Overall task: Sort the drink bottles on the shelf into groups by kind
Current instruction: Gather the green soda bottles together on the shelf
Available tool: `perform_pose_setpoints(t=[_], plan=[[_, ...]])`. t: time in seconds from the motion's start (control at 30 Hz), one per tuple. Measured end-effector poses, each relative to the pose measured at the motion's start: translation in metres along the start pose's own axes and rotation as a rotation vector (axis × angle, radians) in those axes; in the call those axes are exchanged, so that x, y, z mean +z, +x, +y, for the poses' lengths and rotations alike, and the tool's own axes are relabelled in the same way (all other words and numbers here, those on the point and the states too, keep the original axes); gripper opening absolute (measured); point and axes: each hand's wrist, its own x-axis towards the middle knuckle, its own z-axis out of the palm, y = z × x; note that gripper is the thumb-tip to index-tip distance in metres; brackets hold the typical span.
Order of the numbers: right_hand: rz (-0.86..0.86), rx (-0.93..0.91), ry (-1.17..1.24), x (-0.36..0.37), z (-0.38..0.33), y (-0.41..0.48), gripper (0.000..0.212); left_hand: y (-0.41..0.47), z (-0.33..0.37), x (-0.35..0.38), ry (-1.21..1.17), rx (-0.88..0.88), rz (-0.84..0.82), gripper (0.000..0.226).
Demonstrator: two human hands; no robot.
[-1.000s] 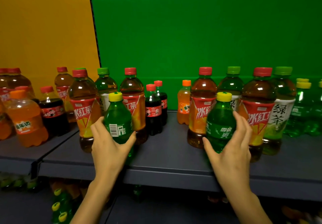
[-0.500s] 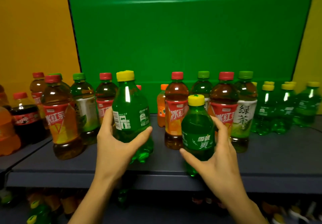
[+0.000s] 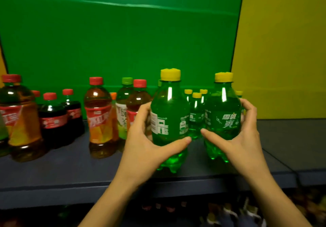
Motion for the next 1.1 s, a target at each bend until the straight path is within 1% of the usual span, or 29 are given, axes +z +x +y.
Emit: perform_pose_setpoints(t=[0.23, 0.4, 0.57, 0.67, 0.73, 0.83, 0.93, 1.0, 1.03, 1.1], plan=[[-0.008, 0.055, -0.005, -0.06, 0.077, 0.027, 0.082, 0.022, -0.04, 0.098, 0.134, -0.072, -0.015, 0.083], [-0.027, 0.111, 0.02, -0.086, 0.13, 0.045, 0.082, 0.041, -0.073, 0.158, 0.259, -0.092, -0.01, 0.077], [-0.089, 0.174, -0.006, -0.101, 0.17, 0.056, 0.088, 0.053, -0.104, 0.201, 0.311, -0.161, -0.02, 0.083], [-0.103, 0.209, -0.022, -0.107, 0.191, 0.063, 0.09, 0.055, -0.115, 0.217, 0.378, -0.174, -0.01, 0.088], [-0.116, 0.216, -0.034, -0.108, 0.202, 0.069, 0.087, 0.055, -0.12, 0.222, 0.4, -0.172, -0.029, 0.087], [-0.16, 0.243, -0.011, -0.109, 0.214, 0.075, 0.083, 0.051, -0.127, 0.223, 0.374, -0.213, -0.141, 0.081], [-0.204, 0.273, 0.029, -0.108, 0.224, 0.082, 0.083, 0.049, -0.133, 0.223, 0.328, -0.249, -0.249, 0.087], [-0.248, 0.28, 0.032, -0.108, 0.229, 0.085, 0.085, 0.053, -0.137, 0.225, 0.355, -0.259, -0.287, 0.088], [-0.263, 0.28, 0.034, -0.109, 0.232, 0.087, 0.085, 0.055, -0.139, 0.226, 0.375, -0.256, -0.294, 0.087], [-0.269, 0.284, 0.04, -0.109, 0.235, 0.089, 0.085, 0.061, -0.141, 0.231, 0.405, -0.24, -0.258, 0.086]])
